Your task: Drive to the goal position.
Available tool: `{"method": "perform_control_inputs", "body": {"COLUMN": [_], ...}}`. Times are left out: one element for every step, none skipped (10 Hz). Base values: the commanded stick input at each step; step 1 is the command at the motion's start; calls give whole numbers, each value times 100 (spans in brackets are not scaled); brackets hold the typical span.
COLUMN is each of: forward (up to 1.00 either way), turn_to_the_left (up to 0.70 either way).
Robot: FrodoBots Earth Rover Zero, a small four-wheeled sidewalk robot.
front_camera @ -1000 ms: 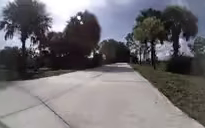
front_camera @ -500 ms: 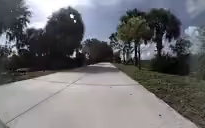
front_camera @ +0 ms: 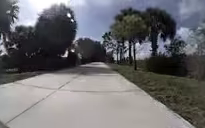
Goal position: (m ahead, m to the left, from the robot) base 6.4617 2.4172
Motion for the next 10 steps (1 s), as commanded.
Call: {"method": "perform_control_inputs", "body": {"forward": [82, 82, 82, 82, 83, 83, 83, 83, 83, 83], "turn_to_the_left": [0, 0, 0, 0, 0, 0, 0, 0, 0, 0]}}
